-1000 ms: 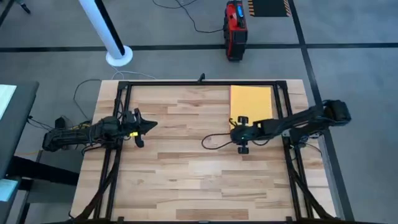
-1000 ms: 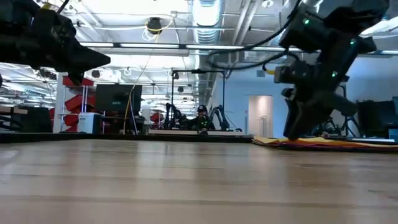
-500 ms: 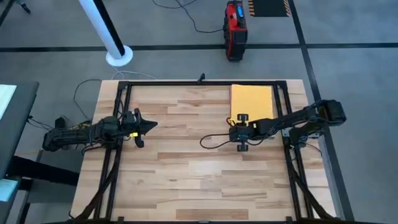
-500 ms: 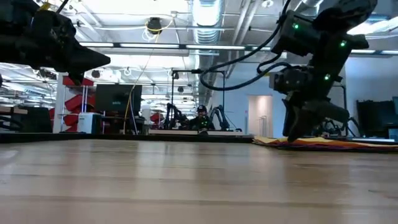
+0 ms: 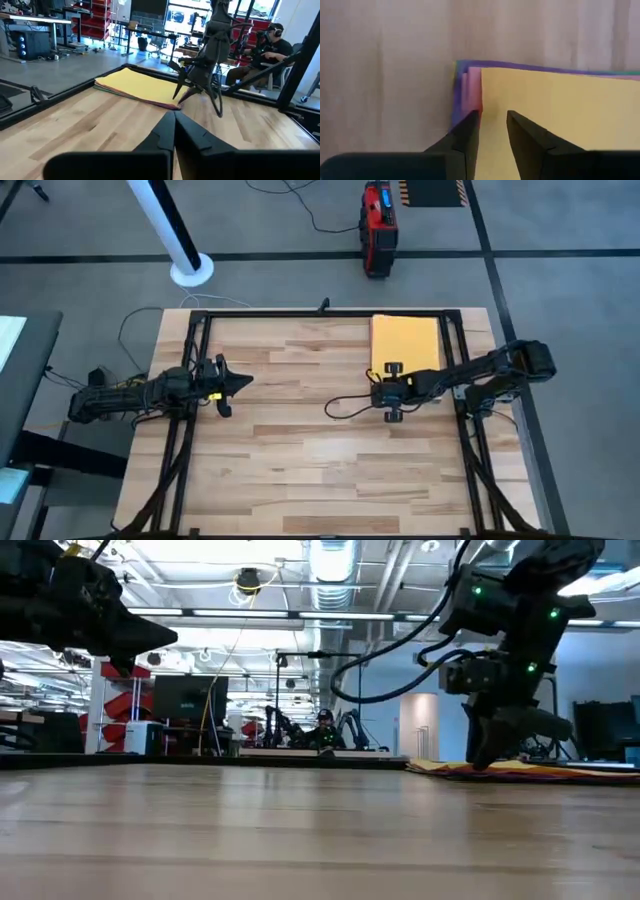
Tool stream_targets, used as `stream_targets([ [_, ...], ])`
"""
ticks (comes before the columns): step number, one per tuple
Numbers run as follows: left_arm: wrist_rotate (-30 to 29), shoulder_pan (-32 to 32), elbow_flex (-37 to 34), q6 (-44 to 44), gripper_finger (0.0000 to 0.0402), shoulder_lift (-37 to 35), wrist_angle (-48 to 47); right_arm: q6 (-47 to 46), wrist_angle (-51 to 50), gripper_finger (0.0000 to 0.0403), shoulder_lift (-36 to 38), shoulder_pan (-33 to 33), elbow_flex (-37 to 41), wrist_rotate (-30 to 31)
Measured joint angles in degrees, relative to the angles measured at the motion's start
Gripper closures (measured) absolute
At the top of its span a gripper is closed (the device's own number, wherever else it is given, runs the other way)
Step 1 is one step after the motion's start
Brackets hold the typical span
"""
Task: Organize paper
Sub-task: Move the yellow colored paper to the top left of the table
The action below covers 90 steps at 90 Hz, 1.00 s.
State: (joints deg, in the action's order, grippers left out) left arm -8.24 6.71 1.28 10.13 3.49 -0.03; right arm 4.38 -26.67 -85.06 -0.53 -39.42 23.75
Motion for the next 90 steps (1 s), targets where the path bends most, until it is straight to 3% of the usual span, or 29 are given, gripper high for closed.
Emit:
stream_targets([
  [24,0.3,0.0,0.0,0.2,0.0401,0.0,0.0,0.2,0.2,0.0397,0.0,-0.2,0.0,0.0],
  [38,0.4,0.0,0.0,0.5,0.0401,0.0,0.0,0.2,3.1,0.0401,0.0,-1.4,-0.3,-1.9],
  [69,0.4,0.0,0.0,1.7,0.0401,0.1,0.0,2.8,24.0,0.0402,-0.6,-1.3,-1.0,-13.2],
  [90,0.7,0.0,-0.1,4.6,0.0402,5.9,0.7,4.6,35.5,0.0403,-0.6,2.1,-1.0,-16.8],
])
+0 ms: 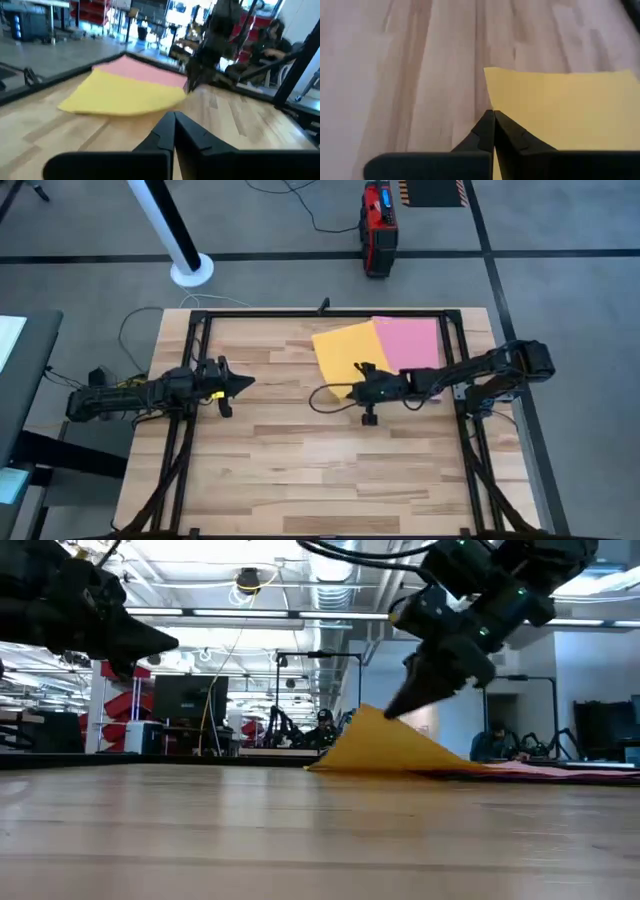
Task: Organize paper
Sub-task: Move the yellow colored paper to the top left of the table
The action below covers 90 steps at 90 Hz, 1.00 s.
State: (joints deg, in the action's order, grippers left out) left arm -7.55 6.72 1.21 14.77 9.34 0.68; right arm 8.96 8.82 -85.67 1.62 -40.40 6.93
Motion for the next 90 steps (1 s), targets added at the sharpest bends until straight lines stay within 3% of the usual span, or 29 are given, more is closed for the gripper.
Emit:
stream_targets([
  [13,-0.6,0.0,-0.1,0.9,0.0402,5.5,4.1,0.3,4.4,0.0403,-0.5,2.8,0.0,-2.6],
  [28,-2.0,0.0,-0.1,1.4,0.0401,10.7,8.4,0.1,10.1,0.0403,-6.4,4.7,-1.2,-7.3],
  [63,-2.5,0.0,-0.1,3.5,0.0401,20.8,19.8,2.2,12.2,0.0403,-27.2,4.9,-18.4,-13.0],
  [79,-3.1,0.0,0.7,3.5,0.0401,24.9,21.0,3.3,9.9,0.0396,-29.1,4.3,-23.5,-13.1],
  [90,-3.2,0.0,0.8,3.6,0.0402,27.7,23.5,3.0,9.4,0.0367,-27.9,4.0,-25.5,-13.2],
])
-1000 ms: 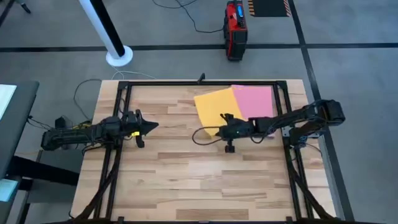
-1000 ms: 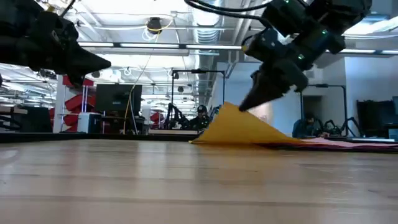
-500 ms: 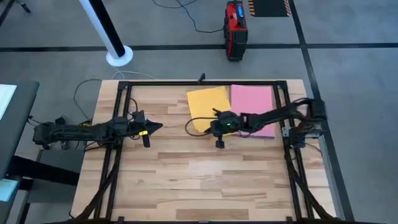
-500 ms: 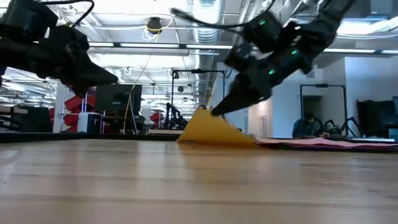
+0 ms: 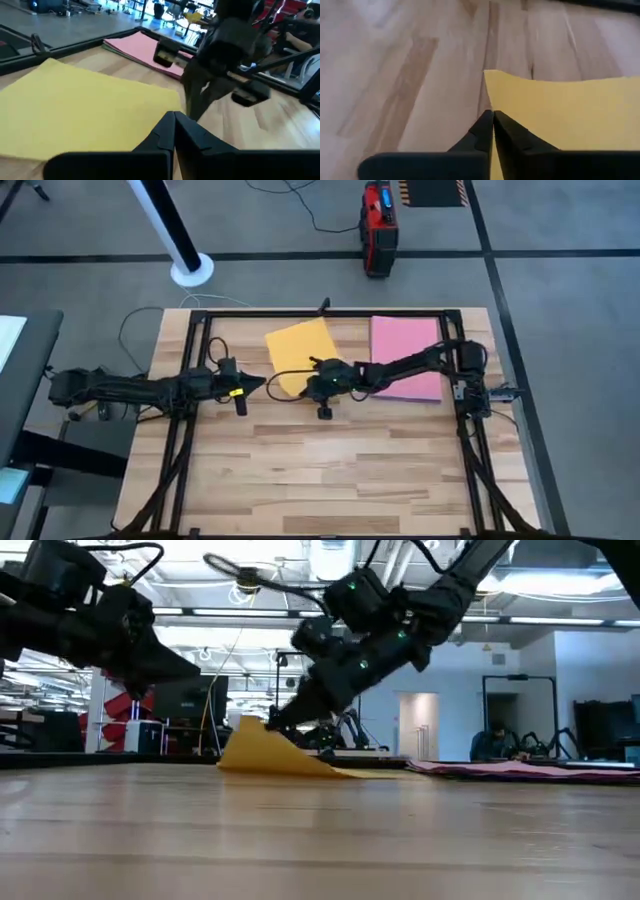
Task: Organize paper
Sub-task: Move the yellow colored paper to the top left of the table
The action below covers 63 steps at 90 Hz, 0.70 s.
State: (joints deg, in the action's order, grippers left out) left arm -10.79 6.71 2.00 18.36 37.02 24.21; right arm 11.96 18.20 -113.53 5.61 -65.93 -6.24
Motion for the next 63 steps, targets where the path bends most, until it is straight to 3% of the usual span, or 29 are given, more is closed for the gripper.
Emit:
stream_targets([
  [24,-0.4,0.0,0.2,1.2,0.0402,8.4,6.3,-0.5,-8.1,0.0284,2.6,-0.3,-3.9,0.0],
  [33,-0.4,0.0,1.5,2.1,0.0401,13.4,7.1,0.6,-14.6,0.0271,2.7,-0.3,-5.3,0.0],
  [43,-0.4,0.0,5.5,1.7,0.0402,20.1,6.9,1.6,-20.3,0.0298,2.7,-0.6,-5.6,0.0],
  [56,-0.4,0.0,12.5,-0.8,0.0401,30.3,2.9,3.3,-23.8,0.0385,5.2,-2.0,-5.1,0.3],
  [63,-0.4,0.0,15.9,-0.9,0.0401,36.2,-0.1,3.1,-26.2,0.0395,7.5,-2.3,-3.6,0.1],
])
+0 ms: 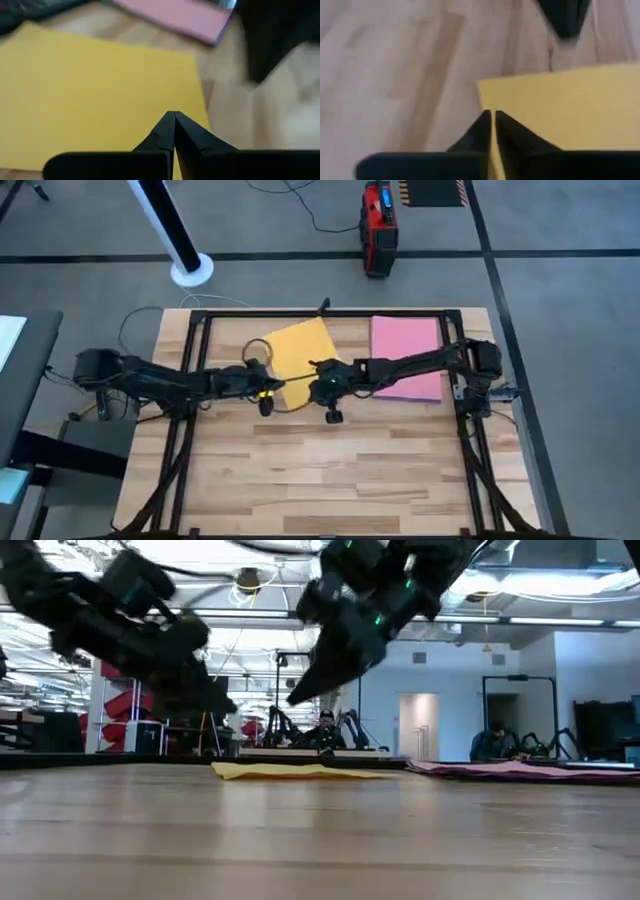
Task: Organize paper
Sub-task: Move the yellow colored paper to the top left of the table
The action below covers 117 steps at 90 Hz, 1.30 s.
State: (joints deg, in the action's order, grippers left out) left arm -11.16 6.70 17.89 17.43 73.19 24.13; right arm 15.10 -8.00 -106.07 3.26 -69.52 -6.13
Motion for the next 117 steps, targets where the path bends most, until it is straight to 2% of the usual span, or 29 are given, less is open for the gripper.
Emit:
stream_targets([
  [10,0.0,0.0,2.7,1.7,0.0402,7.8,-1.4,-1.1,-1.5,0.0401,3.1,0.8,4.3,0.2],
  [21,1.0,0.0,4.2,3.8,0.0402,14.1,-0.4,-3.2,1.4,0.0402,7.1,2.4,10.1,0.9],
  [42,3.3,0.0,6.8,2.9,0.0401,18.3,-1.7,-5.7,3.5,0.0403,10.4,4.4,16.5,2.5],
  [60,3.2,0.0,6.7,-0.5,0.0402,12.3,-17.1,-6.2,2.3,0.0403,10.7,4.4,17.5,3.2],
  [84,-1.8,0.0,6.2,-3.2,0.0401,-4.3,-40.3,-6.0,3.1,0.0403,10.8,4.4,17.5,3.3],
  [92,-2.6,0.0,6.3,-1.1,0.0402,-10.1,-40.0,-6.0,3.7,0.0403,10.8,4.4,17.5,3.3],
  [101,-4.1,0.4,6.3,5.8,0.0402,-13.2,-34.6,-5.7,4.5,0.0403,10.8,4.4,17.5,3.3],
  [108,-7.4,1.1,6.4,14.5,0.0402,-13.2,-31.9,-5.8,4.5,0.0403,10.8,4.5,17.5,3.3],
  [117,-10.5,1.5,6.4,23.9,0.0402,-9.4,-30.7,-5.7,4.6,0.0403,10.8,4.6,17.5,4.9],
])
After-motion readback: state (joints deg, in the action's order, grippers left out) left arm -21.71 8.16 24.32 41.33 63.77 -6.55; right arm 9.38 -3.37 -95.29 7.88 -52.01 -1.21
